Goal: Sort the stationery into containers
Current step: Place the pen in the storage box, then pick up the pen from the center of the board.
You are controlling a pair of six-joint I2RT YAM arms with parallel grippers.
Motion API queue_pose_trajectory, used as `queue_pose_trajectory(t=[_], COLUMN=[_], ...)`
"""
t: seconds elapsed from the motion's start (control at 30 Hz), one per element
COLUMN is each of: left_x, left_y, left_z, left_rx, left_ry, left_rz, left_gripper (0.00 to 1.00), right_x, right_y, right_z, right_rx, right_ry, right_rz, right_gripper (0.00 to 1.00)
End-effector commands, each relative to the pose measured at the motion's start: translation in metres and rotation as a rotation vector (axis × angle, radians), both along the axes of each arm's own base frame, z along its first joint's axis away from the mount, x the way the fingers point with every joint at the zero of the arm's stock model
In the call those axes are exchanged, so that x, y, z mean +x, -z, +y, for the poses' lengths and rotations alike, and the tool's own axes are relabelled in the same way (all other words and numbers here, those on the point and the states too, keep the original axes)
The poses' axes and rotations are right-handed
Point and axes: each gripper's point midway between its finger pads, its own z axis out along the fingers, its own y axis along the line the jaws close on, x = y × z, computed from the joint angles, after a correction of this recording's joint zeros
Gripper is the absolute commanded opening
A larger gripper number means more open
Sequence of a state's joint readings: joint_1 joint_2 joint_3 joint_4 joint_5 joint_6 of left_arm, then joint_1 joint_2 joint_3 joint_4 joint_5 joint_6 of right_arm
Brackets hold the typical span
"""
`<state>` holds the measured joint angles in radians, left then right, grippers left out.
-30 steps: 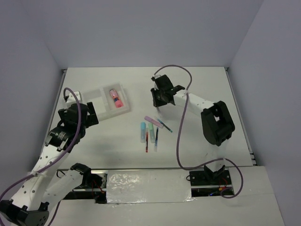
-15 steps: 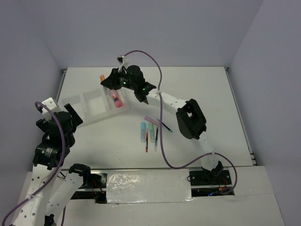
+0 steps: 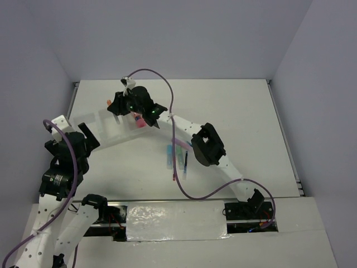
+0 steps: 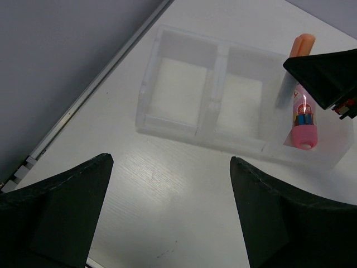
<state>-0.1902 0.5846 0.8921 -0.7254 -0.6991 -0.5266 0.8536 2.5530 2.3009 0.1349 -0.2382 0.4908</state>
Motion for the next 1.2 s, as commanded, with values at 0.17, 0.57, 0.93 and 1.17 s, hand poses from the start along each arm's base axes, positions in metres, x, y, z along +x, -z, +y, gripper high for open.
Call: queue_pose_trajectory(t=[0.17, 0.57, 0.93, 1.17], left_x=[0.005, 0.047, 0.053, 0.067], left_y=[-0.011, 0.041, 0.16, 0.198], left_z=[-0.003, -0.126, -0.302, -0.325], left_rx=[-0.009, -0.188, -0.165, -0.099], left_ry=[0.024, 0.407, 0.633, 0.629], left_rz=[-0.051, 0.217, 0.486, 0.555], left_gripper=[0.99, 0.99, 0.98, 0.93], right_x=[0.002, -0.05, -0.167, -0.189], right_y=[-0.034, -0.145, -0.045, -0.028], right_z=[-0.003, -0.301, -0.425, -0.43], right_rx=[-0.024, -0.213, -0.456, -0.464], right_ry=[0.039, 0.711, 0.673, 0.599], right_rz=[-0.09, 0.006, 0.133, 0.133], right_gripper=[0.78, 1.0, 1.0, 1.0])
